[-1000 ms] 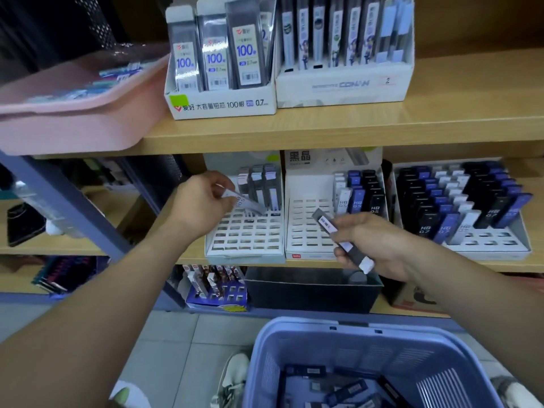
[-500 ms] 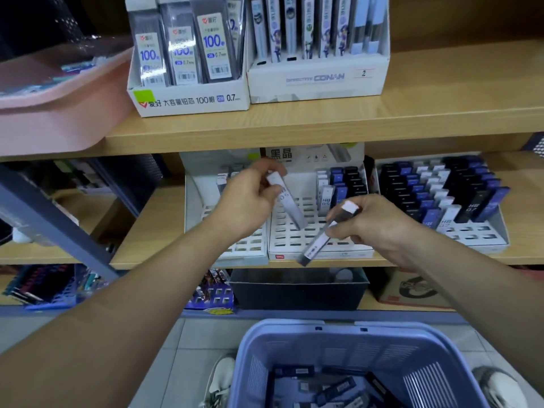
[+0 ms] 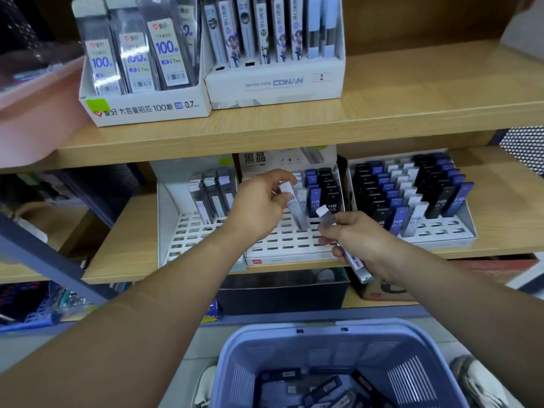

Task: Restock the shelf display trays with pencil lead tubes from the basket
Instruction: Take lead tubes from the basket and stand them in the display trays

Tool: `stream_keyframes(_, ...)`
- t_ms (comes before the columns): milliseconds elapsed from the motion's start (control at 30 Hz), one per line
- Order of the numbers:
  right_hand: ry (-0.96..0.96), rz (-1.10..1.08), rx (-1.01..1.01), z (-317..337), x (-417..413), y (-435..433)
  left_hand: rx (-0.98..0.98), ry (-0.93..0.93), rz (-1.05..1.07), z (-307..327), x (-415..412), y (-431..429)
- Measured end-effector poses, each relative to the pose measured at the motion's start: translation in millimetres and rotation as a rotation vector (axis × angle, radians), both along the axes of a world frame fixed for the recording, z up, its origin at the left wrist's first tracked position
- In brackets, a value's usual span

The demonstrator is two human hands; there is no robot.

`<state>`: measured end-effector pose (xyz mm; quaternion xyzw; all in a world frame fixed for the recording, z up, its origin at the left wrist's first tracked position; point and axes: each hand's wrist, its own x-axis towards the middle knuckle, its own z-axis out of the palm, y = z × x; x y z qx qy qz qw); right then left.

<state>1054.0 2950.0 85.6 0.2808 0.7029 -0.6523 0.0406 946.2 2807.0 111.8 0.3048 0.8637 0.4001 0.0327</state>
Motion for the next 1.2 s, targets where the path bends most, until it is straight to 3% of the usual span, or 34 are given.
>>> stream_keyframes(100,-0.025,-0.021,0.104,-7,2,7,-0.065,0.088,-0.009,-10,-3,3)
stream_keyframes(433,-0.026,0.013,0.152,-14,2,13,-0.141,0.124,-0.034,-17,-5,-1)
stream_keyframes(600,-0.027,0.031,0.172,-15,3,13,-0.303,0.189,-0.137,-20,1,10)
stream_keyframes(733,-0.031,0.032,0.173,-16,3,12,-0.209,0.212,0.005,-22,4,16)
stream_keyframes(833,-0.031,0.028,0.161,-16,3,11,-0.186,0.350,0.031,-21,-1,19)
stream_keyframes(900,-0.034,0.021,0.139,-15,3,11,-0.208,0.441,0.002,-21,-3,19)
stream_keyframes(1033,-0.029,-0.006,0.040,-12,5,11,-0.433,0.467,-0.076,-25,0,17)
stream_keyframes(1200,0.021,-0.068,-0.224,1,8,9,-0.442,0.450,-0.032,-23,-6,14)
